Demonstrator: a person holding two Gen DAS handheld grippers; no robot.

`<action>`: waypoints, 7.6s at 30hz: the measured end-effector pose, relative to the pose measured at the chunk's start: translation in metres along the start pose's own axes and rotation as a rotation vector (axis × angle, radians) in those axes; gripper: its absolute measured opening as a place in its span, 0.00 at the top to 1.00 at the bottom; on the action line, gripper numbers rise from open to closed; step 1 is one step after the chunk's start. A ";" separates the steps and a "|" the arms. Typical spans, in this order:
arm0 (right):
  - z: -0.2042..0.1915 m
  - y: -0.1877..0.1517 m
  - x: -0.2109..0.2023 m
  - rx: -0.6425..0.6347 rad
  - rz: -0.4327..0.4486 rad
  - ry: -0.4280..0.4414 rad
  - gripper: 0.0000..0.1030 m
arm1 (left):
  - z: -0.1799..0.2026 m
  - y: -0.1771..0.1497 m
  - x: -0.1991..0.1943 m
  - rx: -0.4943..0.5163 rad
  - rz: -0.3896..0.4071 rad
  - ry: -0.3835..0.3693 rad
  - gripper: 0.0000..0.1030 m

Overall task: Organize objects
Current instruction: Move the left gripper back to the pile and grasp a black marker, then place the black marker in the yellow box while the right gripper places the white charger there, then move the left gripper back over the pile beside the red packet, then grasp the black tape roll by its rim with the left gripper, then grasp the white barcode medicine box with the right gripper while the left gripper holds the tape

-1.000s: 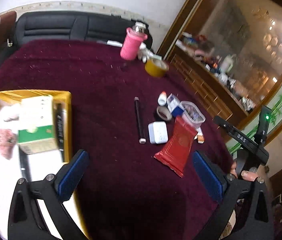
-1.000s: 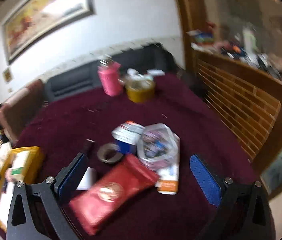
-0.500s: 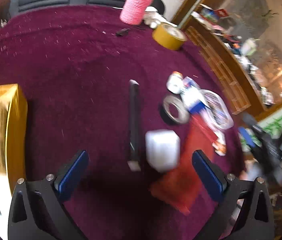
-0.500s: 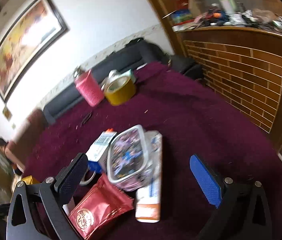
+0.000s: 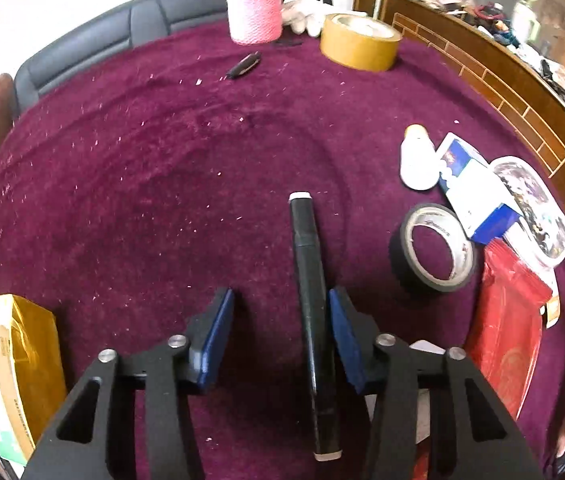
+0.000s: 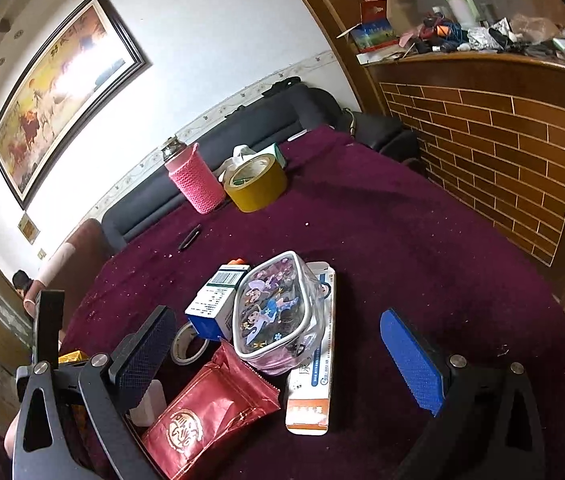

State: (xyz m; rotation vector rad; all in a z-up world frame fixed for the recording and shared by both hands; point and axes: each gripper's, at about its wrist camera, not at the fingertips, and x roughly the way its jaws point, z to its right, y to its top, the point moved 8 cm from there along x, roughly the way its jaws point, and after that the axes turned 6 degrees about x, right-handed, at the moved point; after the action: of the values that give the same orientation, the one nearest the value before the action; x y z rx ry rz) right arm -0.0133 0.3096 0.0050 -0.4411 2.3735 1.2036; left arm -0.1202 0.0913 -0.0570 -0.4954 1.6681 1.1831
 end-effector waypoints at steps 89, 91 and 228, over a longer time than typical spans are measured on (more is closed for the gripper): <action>-0.348 -0.281 0.061 -0.720 -0.576 0.162 0.57 | -0.228 -0.233 -0.152 -0.545 0.256 -0.104 0.30; -0.349 -0.279 0.062 -0.718 -0.564 0.149 0.57 | -0.231 -0.234 -0.161 -0.568 0.280 -0.104 0.22; 0.027 0.021 0.045 -0.060 -0.051 -0.183 0.00 | 0.000 -0.114 -0.091 -0.002 0.133 -0.100 0.90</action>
State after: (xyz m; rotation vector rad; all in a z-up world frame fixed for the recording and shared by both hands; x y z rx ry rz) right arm -0.0552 0.3401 -0.0184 -0.3904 2.1644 1.2386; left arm 0.0054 0.0233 -0.0304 -0.3253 1.6337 1.2850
